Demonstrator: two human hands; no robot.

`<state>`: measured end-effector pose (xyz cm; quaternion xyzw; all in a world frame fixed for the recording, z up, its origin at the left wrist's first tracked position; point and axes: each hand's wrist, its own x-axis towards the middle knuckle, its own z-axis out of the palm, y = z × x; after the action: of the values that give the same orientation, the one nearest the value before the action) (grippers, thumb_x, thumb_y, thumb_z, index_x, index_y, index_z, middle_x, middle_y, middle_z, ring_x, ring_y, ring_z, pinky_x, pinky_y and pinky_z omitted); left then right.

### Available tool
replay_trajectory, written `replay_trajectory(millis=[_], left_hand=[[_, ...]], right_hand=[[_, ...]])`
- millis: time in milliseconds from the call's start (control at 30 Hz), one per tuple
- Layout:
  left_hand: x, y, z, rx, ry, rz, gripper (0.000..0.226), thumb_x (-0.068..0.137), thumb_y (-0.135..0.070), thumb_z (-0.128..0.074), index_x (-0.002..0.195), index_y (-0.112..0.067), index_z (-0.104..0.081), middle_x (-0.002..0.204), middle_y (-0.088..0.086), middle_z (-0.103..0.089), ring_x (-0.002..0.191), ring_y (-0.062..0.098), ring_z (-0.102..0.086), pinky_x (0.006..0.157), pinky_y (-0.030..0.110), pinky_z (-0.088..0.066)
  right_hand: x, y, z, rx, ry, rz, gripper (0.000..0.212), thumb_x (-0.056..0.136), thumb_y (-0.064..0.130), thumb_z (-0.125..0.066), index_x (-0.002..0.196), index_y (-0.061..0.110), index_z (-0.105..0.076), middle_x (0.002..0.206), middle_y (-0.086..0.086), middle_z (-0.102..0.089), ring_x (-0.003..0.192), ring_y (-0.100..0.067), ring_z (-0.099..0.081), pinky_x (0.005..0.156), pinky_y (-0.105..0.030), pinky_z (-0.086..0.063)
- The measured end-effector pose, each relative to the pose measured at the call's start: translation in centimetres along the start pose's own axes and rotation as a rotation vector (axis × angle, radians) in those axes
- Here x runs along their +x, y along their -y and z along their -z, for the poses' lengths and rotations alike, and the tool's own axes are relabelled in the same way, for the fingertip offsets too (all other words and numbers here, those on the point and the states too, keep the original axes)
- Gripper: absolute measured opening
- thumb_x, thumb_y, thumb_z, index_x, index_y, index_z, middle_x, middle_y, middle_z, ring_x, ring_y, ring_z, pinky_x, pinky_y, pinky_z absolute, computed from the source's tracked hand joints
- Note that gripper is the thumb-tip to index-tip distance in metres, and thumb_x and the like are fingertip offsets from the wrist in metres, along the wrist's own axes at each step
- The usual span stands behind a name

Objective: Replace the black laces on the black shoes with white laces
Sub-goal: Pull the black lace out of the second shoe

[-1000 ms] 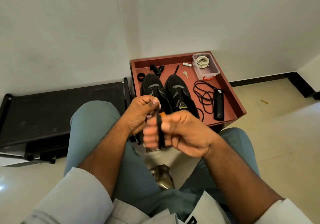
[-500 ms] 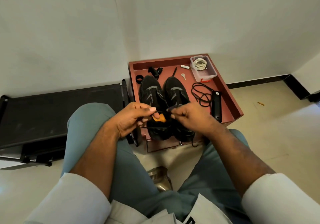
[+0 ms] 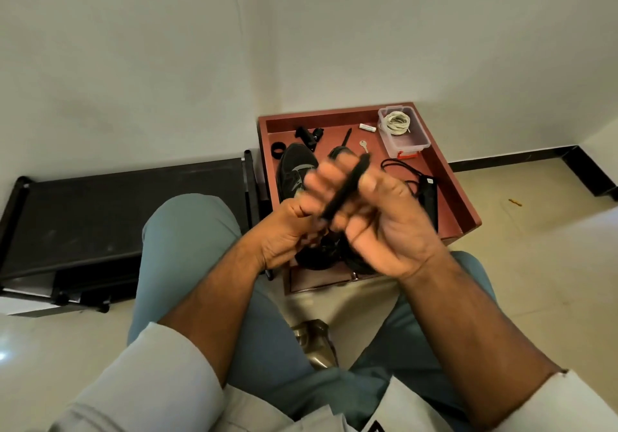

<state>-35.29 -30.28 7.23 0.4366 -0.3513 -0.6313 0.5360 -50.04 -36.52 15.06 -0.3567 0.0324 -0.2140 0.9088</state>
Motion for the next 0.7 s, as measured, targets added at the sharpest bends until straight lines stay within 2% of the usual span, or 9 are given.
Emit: replay_trajectory(millis=[67, 133, 233, 300, 433, 533, 600, 667, 700], left_hand=[[0.0, 0.3, 0.1, -0.004, -0.023, -0.013, 0.038, 0.062, -0.051, -0.085, 0.075, -0.017, -0.076, 0.055, -0.008, -0.057, 0.046, 0.0, -0.04, 0.05, 0.015, -0.033], [-0.3, -0.1, 0.3, 0.016, -0.041, -0.002, 0.036, 0.071, -0.046, -0.078, 0.078, -0.011, -0.075, 0.055, -0.007, -0.056, 0.045, -0.001, -0.042, 0.05, 0.013, -0.035], [-0.9, -1.0, 1.1, 0.022, -0.131, -0.065, 0.021, 0.083, -0.022, -0.065, 0.076, -0.003, -0.072, 0.052, -0.005, -0.061, 0.042, -0.002, -0.044, 0.046, 0.01, -0.035], [-1.1, -1.1, 1.8, -0.015, -0.202, -0.136, 0.018, 0.079, -0.022, -0.075, 0.072, -0.006, -0.075, 0.056, -0.002, -0.065, 0.04, 0.0, -0.038, 0.044, 0.013, -0.032], [-1.1, -1.0, 2.4, 0.01, -0.257, -0.247, 0.036, 0.06, -0.045, -0.087, 0.069, -0.012, -0.076, 0.056, -0.002, -0.063, 0.04, 0.003, -0.035, 0.042, 0.017, -0.028], [-0.8, -0.8, 2.0, 0.011, -0.273, -0.255, 0.036, 0.06, -0.047, -0.087, 0.069, -0.014, -0.076, 0.056, 0.0, -0.059, 0.041, 0.005, -0.033, 0.043, 0.02, -0.025], [-0.6, -0.5, 1.3, 0.029, -0.274, -0.246, 0.028, 0.064, -0.041, -0.084, 0.068, -0.015, -0.075, 0.056, -0.001, -0.059, 0.042, 0.005, -0.038, 0.042, 0.019, -0.029], [-0.5, -0.6, 0.4, 0.08, -0.239, -0.176, 0.01, 0.074, -0.023, -0.074, 0.066, -0.018, -0.074, 0.057, -0.003, -0.061, 0.048, 0.008, -0.048, 0.047, 0.019, -0.039], [-0.3, -0.6, -0.2, 0.09, -0.218, -0.119, 0.024, 0.083, -0.01, -0.066, 0.064, -0.022, -0.073, 0.057, -0.005, -0.061, 0.051, 0.011, -0.05, 0.05, 0.02, -0.04]], right_hand=[[0.9, 1.1, 0.1, -0.134, -0.145, 0.172, 0.024, 0.084, 0.009, -0.06, 0.105, 0.009, -0.073, 0.109, -0.01, -0.072, 0.111, -0.027, -0.064, 0.104, -0.045, -0.045], [1.2, 2.5, 1.0, -0.602, -0.254, 0.256, 0.018, 0.086, 0.002, -0.06, 0.097, 0.007, -0.075, 0.103, -0.007, -0.074, 0.106, -0.02, -0.067, 0.097, -0.037, -0.051], [0.8, 3.1, 3.4, -1.498, -0.141, 0.037, 0.034, 0.092, 0.009, -0.063, 0.065, 0.031, -0.065, 0.064, 0.015, -0.065, 0.062, 0.003, -0.058, 0.065, -0.022, -0.047], [0.3, 2.5, 4.7, -1.653, -0.08, -0.171, 0.045, 0.092, 0.014, -0.062, 0.053, 0.031, -0.05, 0.05, 0.014, -0.049, 0.05, -0.002, -0.047, 0.059, -0.025, -0.038], [-1.4, 0.4, 5.2, -1.357, -0.111, -0.336, 0.038, 0.092, 0.013, -0.064, 0.056, 0.024, -0.062, 0.055, 0.01, -0.055, 0.053, -0.006, -0.05, 0.059, -0.03, -0.041], [-2.3, -1.4, 3.3, -0.923, -0.101, -0.434, 0.012, 0.089, 0.007, -0.063, 0.093, 0.004, -0.074, 0.09, -0.01, -0.075, 0.088, -0.025, -0.071, 0.082, -0.038, -0.057], [-2.6, -2.5, 1.9, -0.565, -0.101, -0.492, 0.023, 0.084, 0.011, -0.067, 0.104, -0.001, -0.07, 0.099, -0.016, -0.073, 0.094, -0.026, -0.07, 0.085, -0.04, -0.057], [-2.1, -3.0, 0.7, -0.221, -0.053, -0.384, 0.034, 0.078, 0.017, -0.072, 0.107, -0.002, -0.069, 0.101, -0.018, -0.072, 0.095, -0.03, -0.07, 0.086, -0.047, -0.056], [-1.8, -2.8, 0.3, -0.096, -0.032, -0.269, 0.036, 0.078, 0.017, -0.073, 0.109, -0.002, -0.069, 0.102, -0.017, -0.072, 0.096, -0.03, -0.07, 0.088, -0.05, -0.054]])
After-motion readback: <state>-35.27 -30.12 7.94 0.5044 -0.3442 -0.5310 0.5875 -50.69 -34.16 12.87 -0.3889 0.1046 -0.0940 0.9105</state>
